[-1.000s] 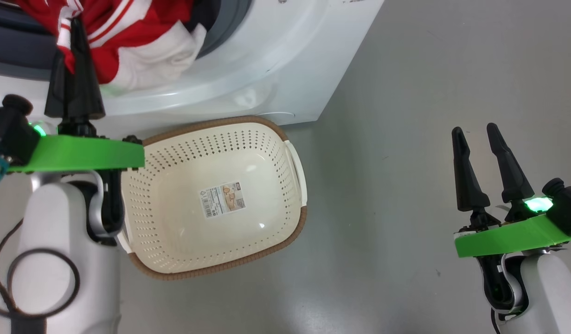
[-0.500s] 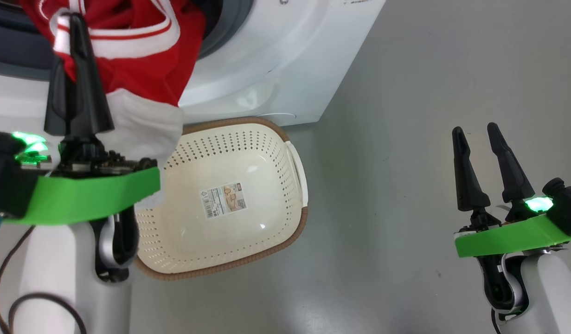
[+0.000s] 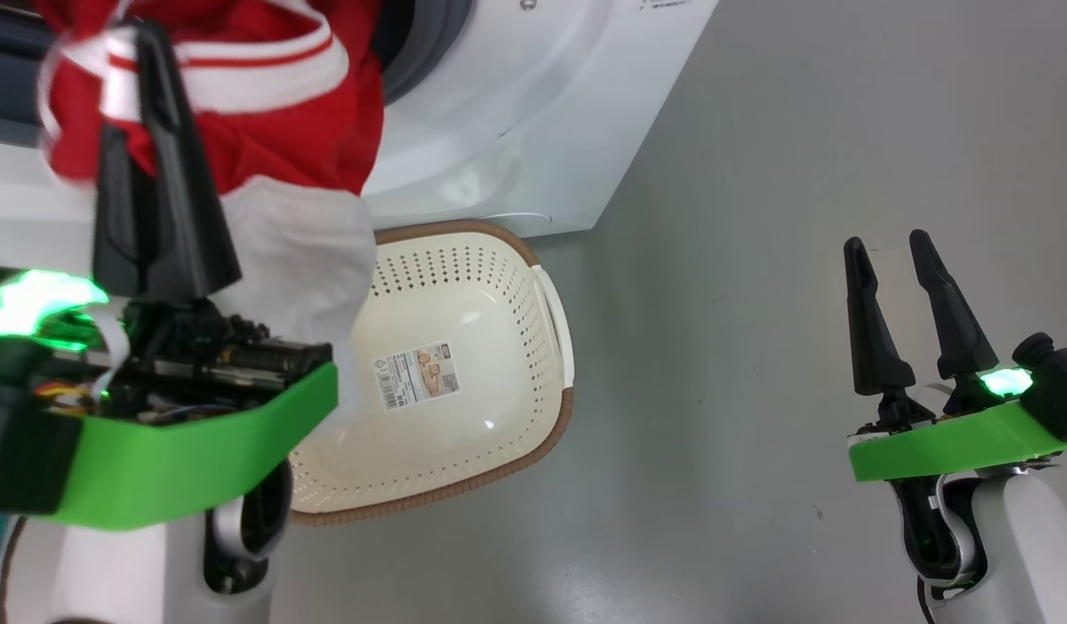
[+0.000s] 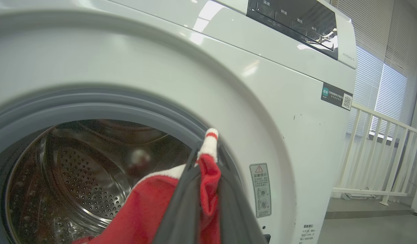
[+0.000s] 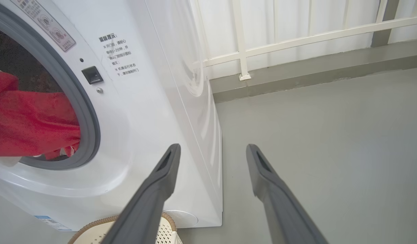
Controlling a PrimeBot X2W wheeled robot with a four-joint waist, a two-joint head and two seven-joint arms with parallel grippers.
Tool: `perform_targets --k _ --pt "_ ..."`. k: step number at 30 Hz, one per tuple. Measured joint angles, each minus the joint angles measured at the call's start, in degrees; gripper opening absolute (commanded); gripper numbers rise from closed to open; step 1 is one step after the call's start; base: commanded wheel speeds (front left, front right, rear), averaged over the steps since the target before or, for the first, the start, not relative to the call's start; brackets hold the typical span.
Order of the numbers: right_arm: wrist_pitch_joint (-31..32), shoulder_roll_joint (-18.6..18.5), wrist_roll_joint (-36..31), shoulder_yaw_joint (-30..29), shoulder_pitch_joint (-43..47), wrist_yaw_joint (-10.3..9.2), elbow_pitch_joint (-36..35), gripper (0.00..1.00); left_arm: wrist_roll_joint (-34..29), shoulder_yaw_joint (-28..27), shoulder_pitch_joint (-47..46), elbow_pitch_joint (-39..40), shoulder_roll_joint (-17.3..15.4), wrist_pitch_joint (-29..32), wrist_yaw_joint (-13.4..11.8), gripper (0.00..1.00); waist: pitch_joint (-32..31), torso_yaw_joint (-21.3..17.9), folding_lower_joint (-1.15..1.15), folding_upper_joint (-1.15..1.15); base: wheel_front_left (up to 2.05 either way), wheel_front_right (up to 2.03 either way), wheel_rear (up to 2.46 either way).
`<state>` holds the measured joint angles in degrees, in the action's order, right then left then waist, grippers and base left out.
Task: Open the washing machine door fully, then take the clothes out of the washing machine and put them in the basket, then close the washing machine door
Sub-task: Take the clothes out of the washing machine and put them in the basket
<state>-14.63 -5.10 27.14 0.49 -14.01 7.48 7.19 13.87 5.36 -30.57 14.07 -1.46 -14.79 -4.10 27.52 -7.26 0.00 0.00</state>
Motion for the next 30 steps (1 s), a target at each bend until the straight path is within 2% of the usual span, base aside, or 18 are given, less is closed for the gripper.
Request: perform_targets --k 7,22,30 --pt "0.0 0.0 0.0 0.3 0.0 0.00 0.0 1.00 2.1 0.0 1.7 -6.8 0.0 0.0 -0.2 0.00 0.4 -0.4 0.00 0.00 0.00 0.00 0.00" --pt "0.0 0.4 0.1 0.3 -0.7 0.00 -0.5 1.00 4.4 -2.0 1.9 -28.6 -0.1 0.0 2.9 0.00 4.6 -1.3 0.00 0.00 0.00 0.00 0.00" --pt "0.0 0.7 0.1 0.2 -2.7 0.00 -0.8 1.00 3.2 -2.8 -2.9 -38.0 -0.1 0.0 4.7 0.00 8.0 -1.7 0.00 0.00 0.00 0.00 0.00"
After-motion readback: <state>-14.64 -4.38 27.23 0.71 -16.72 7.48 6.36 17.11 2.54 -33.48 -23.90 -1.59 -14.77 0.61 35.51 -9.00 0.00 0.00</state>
